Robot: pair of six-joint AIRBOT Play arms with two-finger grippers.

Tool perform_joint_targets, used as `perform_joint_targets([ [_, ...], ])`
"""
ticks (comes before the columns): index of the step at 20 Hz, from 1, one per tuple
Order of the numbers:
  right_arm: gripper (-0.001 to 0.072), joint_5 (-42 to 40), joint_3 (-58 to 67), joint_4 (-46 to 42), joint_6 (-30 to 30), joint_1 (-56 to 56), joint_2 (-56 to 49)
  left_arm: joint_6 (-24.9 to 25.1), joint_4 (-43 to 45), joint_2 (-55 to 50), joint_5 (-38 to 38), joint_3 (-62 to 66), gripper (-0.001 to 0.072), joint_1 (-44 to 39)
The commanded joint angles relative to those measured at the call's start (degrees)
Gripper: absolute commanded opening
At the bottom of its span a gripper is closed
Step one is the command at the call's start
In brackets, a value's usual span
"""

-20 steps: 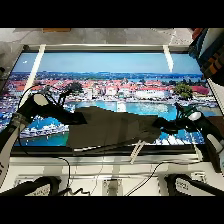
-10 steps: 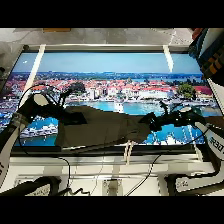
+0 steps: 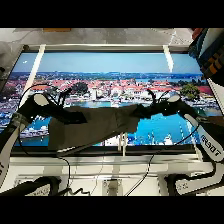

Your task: Fold the clothes and pants, and hang the long-sleeved shirts on hangers.

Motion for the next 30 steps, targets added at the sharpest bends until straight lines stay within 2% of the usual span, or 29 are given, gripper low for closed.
perform_joint_targets([
  [1,0.0023,0.7,9.51,-0.81,2.99,-3.39,0.46,0.04,0.0,0.02,0.2,0.0,0.06,0.31],
  [5,0.0023,6.56,18.4,-1.25,9.14,-15.72,1.66,0.02,-0.02,0.33,-0.52,0.0,0.06,1.92],
  [9,0.0023,13.2,21.79,-3.32,16.85,-32.15,4.42,0.02,-0.04,0.46,-0.68,0.0,0.0601,2.45],
  [12,0.0023,18.01,21.88,-7.82,18.93,-45.62,7.56,0.02,-0.02,0.46,-0.68,0.0,0.06,2.45],
  [17,0.0023,19.08,21.88,-21.59,24.87,-66.2,14.03,0.02,-0.02,0.46,-0.63,0.0,0.06,2.45],
  [21,0.0023,16.61,21.86,-29.7,32.98,-78.27,18.25,0.04,-0.02,0.46,-0.44,0.0,0.06,2.45],
  [27,0.0023,16.59,21.68,-57.22,49.03,-84.94,23.74,0.02,-0.02,0.46,0.57,0.0,0.06,2.43],
  [30,0.0024,16.87,21.7,-61.48,51.67,-86.66,24.59,0.02,-0.02,0.46,1.07,0.0,0.06,2.43],
])
